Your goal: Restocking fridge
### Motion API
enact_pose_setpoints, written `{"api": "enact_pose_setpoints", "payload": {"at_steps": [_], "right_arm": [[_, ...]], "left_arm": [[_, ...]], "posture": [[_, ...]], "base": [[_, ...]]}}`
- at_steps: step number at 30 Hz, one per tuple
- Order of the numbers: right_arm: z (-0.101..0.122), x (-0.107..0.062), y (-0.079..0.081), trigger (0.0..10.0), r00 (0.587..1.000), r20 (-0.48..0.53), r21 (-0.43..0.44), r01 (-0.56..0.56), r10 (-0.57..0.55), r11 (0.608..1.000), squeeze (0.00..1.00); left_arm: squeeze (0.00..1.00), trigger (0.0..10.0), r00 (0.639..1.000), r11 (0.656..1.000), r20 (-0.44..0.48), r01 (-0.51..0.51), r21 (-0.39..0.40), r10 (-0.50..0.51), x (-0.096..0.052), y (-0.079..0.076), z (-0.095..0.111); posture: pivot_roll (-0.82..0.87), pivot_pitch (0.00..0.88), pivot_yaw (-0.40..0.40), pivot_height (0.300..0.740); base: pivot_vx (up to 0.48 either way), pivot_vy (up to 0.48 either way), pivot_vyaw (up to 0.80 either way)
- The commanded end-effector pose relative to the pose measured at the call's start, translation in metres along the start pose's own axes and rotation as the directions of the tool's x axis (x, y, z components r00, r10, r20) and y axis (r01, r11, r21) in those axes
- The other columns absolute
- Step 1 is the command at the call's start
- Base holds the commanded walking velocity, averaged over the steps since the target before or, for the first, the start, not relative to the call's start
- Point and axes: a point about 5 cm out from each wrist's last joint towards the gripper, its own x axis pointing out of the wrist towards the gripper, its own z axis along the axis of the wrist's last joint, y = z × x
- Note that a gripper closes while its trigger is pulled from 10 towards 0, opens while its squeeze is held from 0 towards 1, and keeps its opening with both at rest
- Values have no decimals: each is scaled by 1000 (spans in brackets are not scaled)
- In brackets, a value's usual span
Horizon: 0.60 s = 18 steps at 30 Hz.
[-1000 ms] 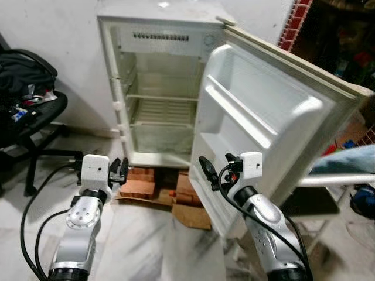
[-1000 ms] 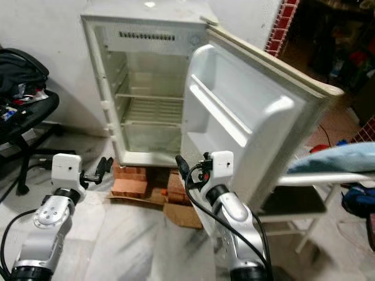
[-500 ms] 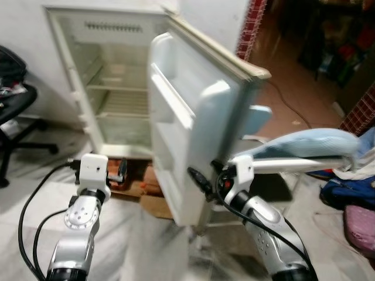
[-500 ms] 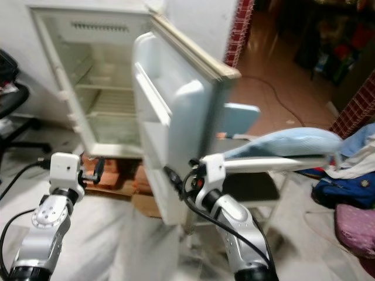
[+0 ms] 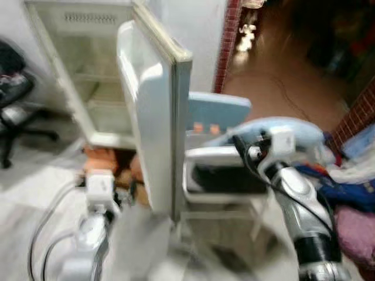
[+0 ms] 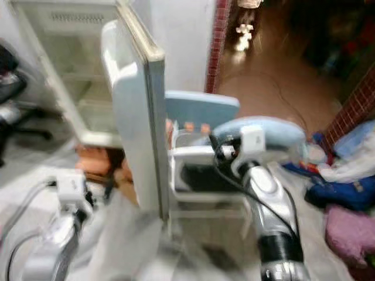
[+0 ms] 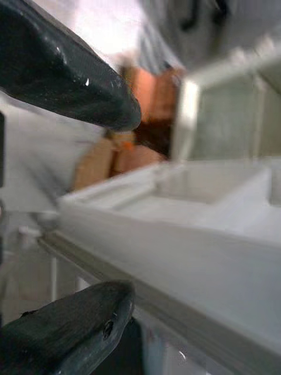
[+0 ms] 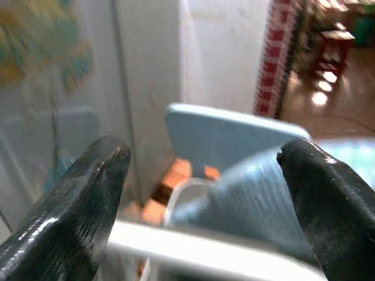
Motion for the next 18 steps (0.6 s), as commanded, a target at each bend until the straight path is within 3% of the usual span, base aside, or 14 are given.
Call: {"api": "enact_pose_setpoints", "payload": {"at_steps": [1, 3, 7, 8, 13, 15, 16, 17, 18], "right_arm": [[6, 9, 11, 10000, 999, 35, 19, -23, 23, 1000, 0], [21, 23, 26, 10000, 995, 96, 82, -31, 23, 996, 0], [31, 33, 44, 10000, 990, 132, 93, -59, 46, 994, 0], [35, 40, 58, 10000, 989, 137, 114, -72, 56, 991, 0], [37, 45, 80, 10000, 980, 150, 153, -151, 128, 977, 0], [55, 35, 122, 10000, 884, 250, 332, -461, 394, 823, 0], [55, 35, 122, 10000, 884, 250, 332, -461, 394, 823, 0], [64, 24, 137, 10000, 795, 308, 360, -605, 522, 710, 0], [69, 16, 147, 10000, 728, 343, 366, -686, 594, 629, 0]], "left_arm": [[0, 10000, 1000, 1000, 10, -5, 17, 5, 1, 5, 6], [0, 10000, 1000, 999, -15, -4, 43, 4, 4, 6, 6], [0, 10000, 999, 999, -39, 12, 50, -10, 4, 4, 6], [0, 10000, 999, 998, -48, 20, 52, -17, 4, 3, 6], [0, 10000, 999, 998, -50, 22, 55, -19, 4, 2, 6], [0, 10000, 999, 998, -50, 20, 57, -18, 4, 2, 6], [0, 10000, 999, 998, -50, 20, 57, -18, 4, 2, 6], [0, 10000, 999, 998, -50, 20, 57, -17, 4, 2, 6], [0, 10000, 999, 998, -52, 19, 56, -16, 4, 2, 6]], "posture": [[84, 19, -19, 740], [81, 17, -16, 740], [80, 17, -14, 740], [80, 17, -14, 740], [93, 19, -19, 740], [98, 20, -24, 740], [98, 20, -24, 740], [98, 21, -25, 740], [98, 21, -26, 740]], "base": [[0, 0, 800], [0, 0, 800], [0, 0, 628], [0, 0, 0], [0, 0, 0], [0, 0, 0], [0, 0, 0], [0, 0, 0], [0, 0, 0]]}}
